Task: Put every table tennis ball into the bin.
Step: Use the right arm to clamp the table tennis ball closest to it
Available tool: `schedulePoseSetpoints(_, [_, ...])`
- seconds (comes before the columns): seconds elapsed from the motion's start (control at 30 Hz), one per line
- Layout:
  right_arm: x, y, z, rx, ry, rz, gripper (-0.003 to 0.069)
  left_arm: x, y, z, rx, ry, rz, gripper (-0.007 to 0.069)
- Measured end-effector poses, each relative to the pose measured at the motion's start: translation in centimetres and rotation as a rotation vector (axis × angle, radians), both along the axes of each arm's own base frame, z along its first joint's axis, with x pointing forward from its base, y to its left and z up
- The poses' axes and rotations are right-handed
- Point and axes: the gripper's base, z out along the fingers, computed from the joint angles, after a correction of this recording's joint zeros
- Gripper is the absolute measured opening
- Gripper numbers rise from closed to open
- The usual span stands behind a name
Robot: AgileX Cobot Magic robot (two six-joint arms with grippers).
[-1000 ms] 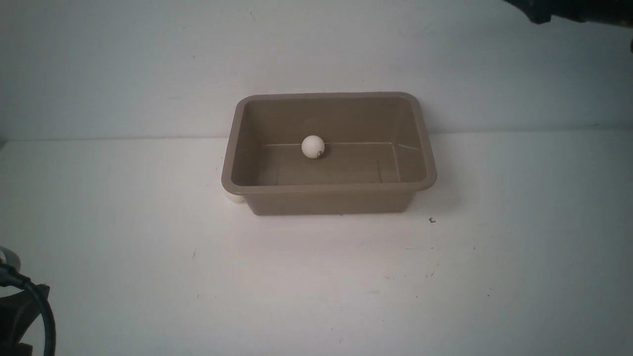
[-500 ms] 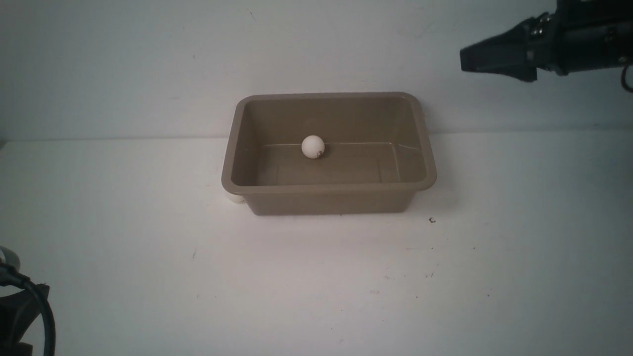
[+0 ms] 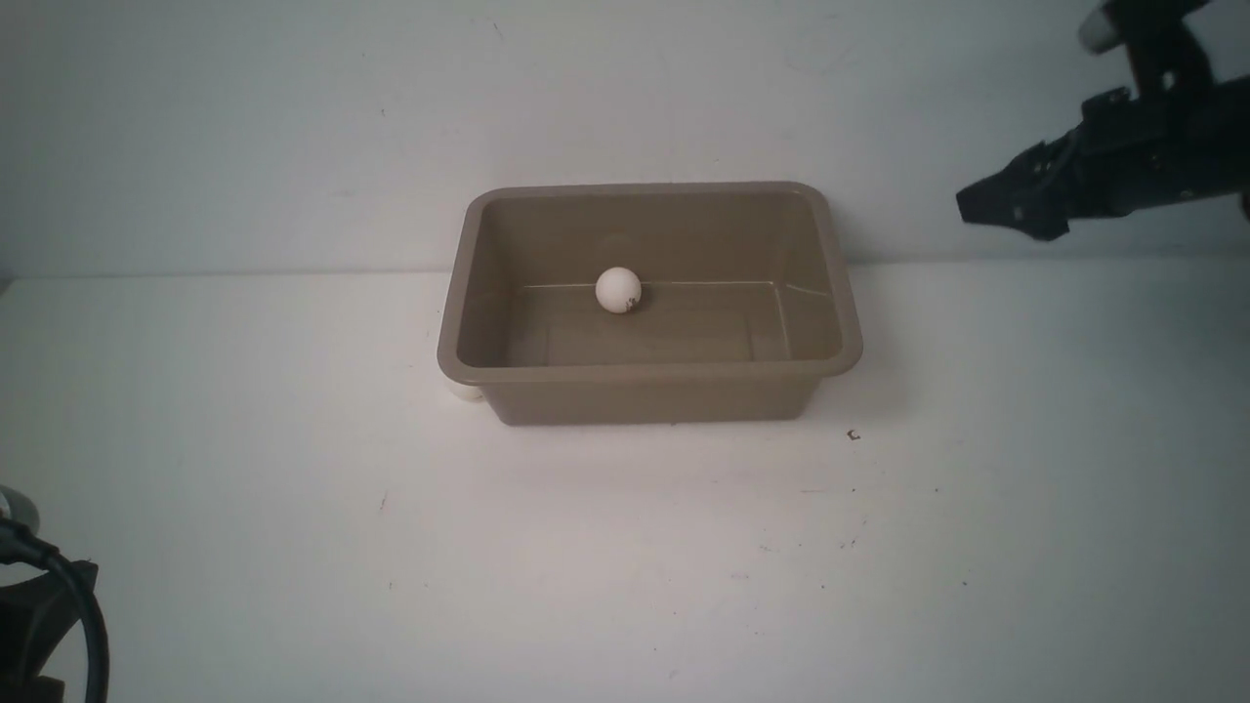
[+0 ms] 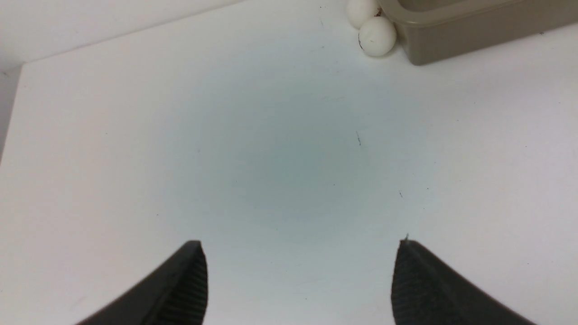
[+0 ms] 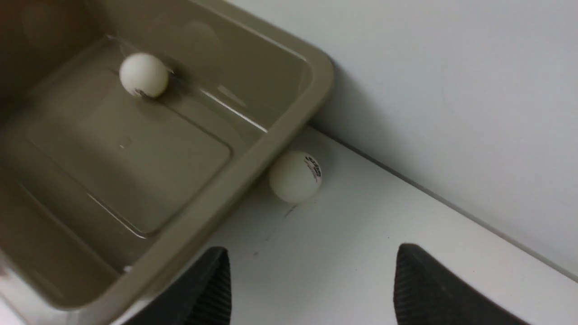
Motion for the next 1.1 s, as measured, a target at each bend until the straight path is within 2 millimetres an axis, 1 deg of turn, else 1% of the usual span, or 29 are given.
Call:
schedulePoseSetpoints(0.03, [0.4, 0.0, -0.8, -0.003, -0.005, 0.007, 0.0442, 0.0, 0.0, 0.0, 0.000, 0.000, 0.000, 0.0490])
schedulePoseSetpoints(0.17, [1.6, -0.1, -3.1, -0.010, -0.041, 0.019, 0.0442, 0.0, 0.0, 0.0, 0.000, 0.000, 0.000, 0.0490])
schedulePoseSetpoints(0.2, [1.6, -0.1, -3.2, -0.016, -0.044, 0.022, 0.0442, 0.0, 0.0, 0.0, 0.000, 0.000, 0.000, 0.0490])
schedulePoseSetpoints(0.23, [1.9, -0.2, -3.7, -0.036, -0.067, 0.029, 0.0442, 0.0, 0.0, 0.0, 0.000, 0.000, 0.000, 0.0490])
schedulePoseSetpoints(0.37, [2.3, -0.4, -4.1, -0.060, -0.088, 0.008, 0.0442, 0.0, 0.0, 0.0, 0.000, 0.000, 0.000, 0.0490])
schedulePoseSetpoints(0.5, [2.6, -0.5, -3.8, -0.043, -0.115, -0.026, 0.0442, 0.0, 0.0, 0.0, 0.000, 0.000, 0.000, 0.0490])
schedulePoseSetpoints(0.67, [2.8, 0.1, -3.7, -0.077, -0.169, -0.010, 0.0442, 0.0, 0.0, 0.0, 0.000, 0.000, 0.000, 0.0490])
schedulePoseSetpoints(0.73, [3.1, 0.8, -4.2, -0.085, -0.185, 0.003, 0.0442, 0.0, 0.0, 0.0, 0.000, 0.000, 0.000, 0.0490])
schedulePoseSetpoints(0.83, [3.5, 1.7, -5.4, -0.073, -0.187, 0.014, 0.0442, 0.0, 0.0, 0.0, 0.000, 0.000, 0.000, 0.0490])
schedulePoseSetpoints(0.9, [3.8, 2.0, -6.2, -0.061, -0.192, 0.008, 0.0442, 0.0, 0.0, 0.0, 0.000, 0.001, 0.000, 0.0490])
schedulePoseSetpoints(1.03, [4.3, 2.4, -6.9, -0.040, -0.223, -0.023, 0.0442, 0.0, 0.0, 0.0, 0.000, 0.002, 0.000, 0.0490])
schedulePoseSetpoints(1.1, [4.5, 2.6, -7.4, -0.077, -0.257, 0.005, 0.0442, 0.0, 0.0, 0.0, 0.000, 0.003, 0.000, 0.0490])
